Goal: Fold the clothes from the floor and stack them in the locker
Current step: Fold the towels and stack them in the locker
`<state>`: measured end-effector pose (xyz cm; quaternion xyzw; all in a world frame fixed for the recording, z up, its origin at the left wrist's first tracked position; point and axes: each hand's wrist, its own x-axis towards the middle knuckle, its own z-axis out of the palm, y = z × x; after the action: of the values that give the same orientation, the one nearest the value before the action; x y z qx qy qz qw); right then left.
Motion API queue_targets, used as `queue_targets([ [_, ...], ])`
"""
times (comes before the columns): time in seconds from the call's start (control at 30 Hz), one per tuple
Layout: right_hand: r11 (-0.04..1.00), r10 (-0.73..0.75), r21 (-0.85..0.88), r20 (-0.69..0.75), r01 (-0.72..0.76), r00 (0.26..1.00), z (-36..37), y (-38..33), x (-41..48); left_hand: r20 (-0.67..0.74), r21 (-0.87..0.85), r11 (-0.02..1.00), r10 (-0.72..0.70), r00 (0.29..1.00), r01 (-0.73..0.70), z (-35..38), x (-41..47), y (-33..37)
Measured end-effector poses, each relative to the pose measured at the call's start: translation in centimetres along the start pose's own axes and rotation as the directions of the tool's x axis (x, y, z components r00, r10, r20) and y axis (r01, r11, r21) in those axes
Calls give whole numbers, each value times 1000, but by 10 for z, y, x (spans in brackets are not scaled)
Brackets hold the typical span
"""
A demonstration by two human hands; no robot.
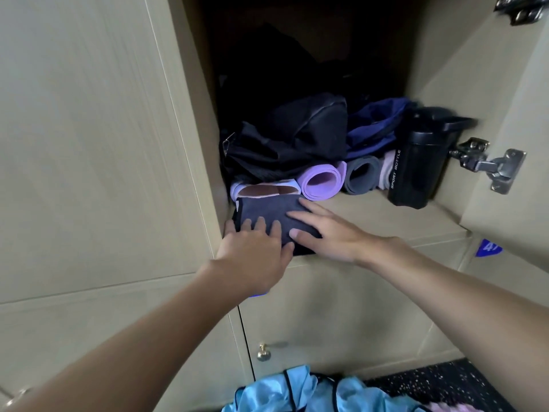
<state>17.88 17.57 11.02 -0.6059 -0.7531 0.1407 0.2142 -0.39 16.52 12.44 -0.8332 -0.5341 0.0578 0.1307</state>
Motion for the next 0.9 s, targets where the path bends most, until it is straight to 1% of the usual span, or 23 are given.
queue_targets([
  [0.07,998,-14,-68,4,15,1000,-1,2,-4,-1,17,1000,-9,1000,9,-1,1,0],
  [0.13,993,-4,-116,18,6,1000,-3,0,-3,-5,-10,1000,-19,1000,19,-3,5,0],
  [0.23,994,16,-105,15,-14,1000,-3,-1,1,0,-17,1000,-25,1000,25,-3,5,0],
  [0.3,994,39,-100,7,-38,999,-3,0,-5,-9,5,1000,-5,1000,5,0,3,1],
  [0.37,992,56,-114,-14,-57,998,-3,1,-15,-41,6,1000,15,999,-14,1,1,0],
  [0.5,993,59,-92,-98,-68,993,-3,-4,-45,-133,-78,996,21,991,-31,-5,0,-1],
  [0.57,993,63,-92,-124,-74,990,3,-5,-67,-199,-99,993,49,979,-70,-4,-6,3],
  [0.63,990,92,-93,-149,-106,985,13,-4,-94,-292,-78,985,122,949,-151,0,-20,12],
  [0.7,993,117,-6,-195,-121,974,25,-5,-119,-365,-55,967,212,906,-249,4,-36,23],
  [0.73,989,147,53,-200,-139,969,33,-4,-132,-370,-55,955,251,894,-291,8,-44,29],
  [0.77,981,188,89,-179,-174,966,42,-2,-145,-346,-64,941,291,892,-332,13,-53,35],
  [0.83,957,284,87,-86,-277,955,65,6,-173,-283,-85,916,356,891,-392,29,-69,49],
  [0.9,919,385,83,14,-385,923,92,15,-208,-232,-99,899,397,888,-428,48,-86,64],
])
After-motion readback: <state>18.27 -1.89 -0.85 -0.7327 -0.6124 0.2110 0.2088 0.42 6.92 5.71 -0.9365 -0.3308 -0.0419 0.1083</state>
